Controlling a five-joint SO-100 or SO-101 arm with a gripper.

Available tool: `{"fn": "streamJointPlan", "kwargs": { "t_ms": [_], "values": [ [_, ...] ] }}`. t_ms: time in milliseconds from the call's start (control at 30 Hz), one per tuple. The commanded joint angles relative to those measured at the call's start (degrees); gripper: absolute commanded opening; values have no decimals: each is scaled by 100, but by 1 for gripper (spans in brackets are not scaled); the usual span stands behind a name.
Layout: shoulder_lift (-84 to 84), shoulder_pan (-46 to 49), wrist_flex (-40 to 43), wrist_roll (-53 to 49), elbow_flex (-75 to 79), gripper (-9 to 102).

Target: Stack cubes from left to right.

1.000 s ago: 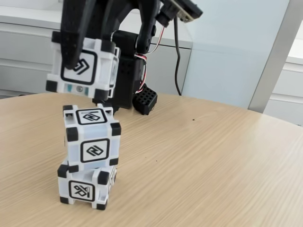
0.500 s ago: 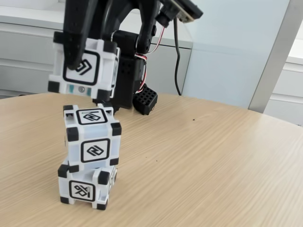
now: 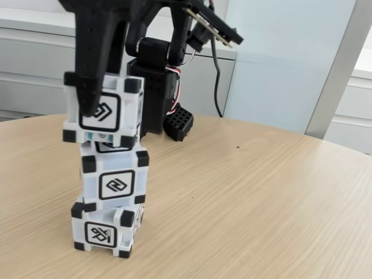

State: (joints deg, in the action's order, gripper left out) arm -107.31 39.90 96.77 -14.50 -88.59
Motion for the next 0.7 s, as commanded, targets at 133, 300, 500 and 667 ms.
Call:
{"fn": "streamJointPlan", "kwargs": {
  "t_ms": [133,300,500,667],
  "values": [
    [-26,-35,0,-88,272,32],
    [-26,-35,18,26,272,35],
    [-272,-26,35,149,281,35],
    [-1477,-26,35,369,281,34]
  ]
}}
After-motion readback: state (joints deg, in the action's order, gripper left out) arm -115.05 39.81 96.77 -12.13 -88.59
